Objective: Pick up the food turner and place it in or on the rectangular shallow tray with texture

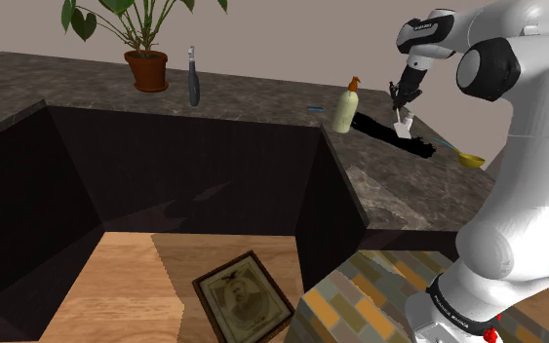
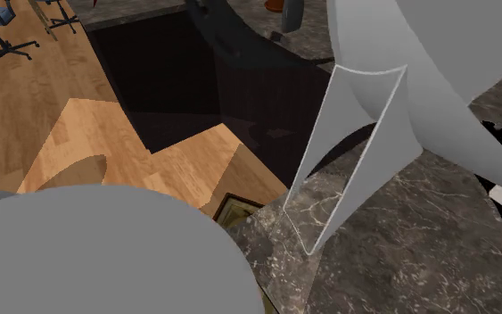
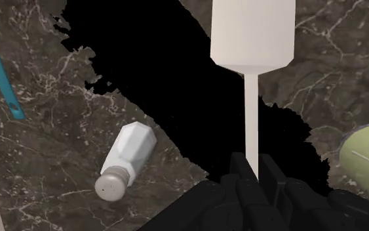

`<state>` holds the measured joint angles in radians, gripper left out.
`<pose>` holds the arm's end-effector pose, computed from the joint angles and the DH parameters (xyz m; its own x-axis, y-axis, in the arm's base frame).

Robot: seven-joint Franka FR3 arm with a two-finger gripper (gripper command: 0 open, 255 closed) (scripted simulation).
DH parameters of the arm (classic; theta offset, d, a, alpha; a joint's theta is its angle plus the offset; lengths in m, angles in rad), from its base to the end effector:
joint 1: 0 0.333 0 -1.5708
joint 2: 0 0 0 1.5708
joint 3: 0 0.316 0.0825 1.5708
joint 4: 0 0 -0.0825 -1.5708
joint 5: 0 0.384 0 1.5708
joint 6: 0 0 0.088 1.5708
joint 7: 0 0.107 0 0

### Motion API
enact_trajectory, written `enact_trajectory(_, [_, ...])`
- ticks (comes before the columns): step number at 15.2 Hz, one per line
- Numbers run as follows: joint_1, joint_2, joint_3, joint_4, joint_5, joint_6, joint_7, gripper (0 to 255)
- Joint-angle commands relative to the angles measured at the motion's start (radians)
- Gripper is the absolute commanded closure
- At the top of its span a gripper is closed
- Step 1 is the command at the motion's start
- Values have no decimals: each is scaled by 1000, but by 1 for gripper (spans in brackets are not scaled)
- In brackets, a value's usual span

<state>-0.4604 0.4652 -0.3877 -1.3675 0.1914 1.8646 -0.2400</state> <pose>0.5075 -0.4771 0.4724 0.8152 -0.5753 0.0674 -0.5766 -0.8170 0.0000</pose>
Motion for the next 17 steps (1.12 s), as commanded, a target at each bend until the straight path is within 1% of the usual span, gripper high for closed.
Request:
enact_trajectory(1, [-31,64,4,89,20,-29,-18,255])
enact_trajectory(10, [-22,77,10,-14,29,85,-28,255])
enact_trajectory(16, [-21,95,16,-65,38,153,-36,255])
enact_trajectory(17, [-20,95,16,-66,38,153,-36,255])
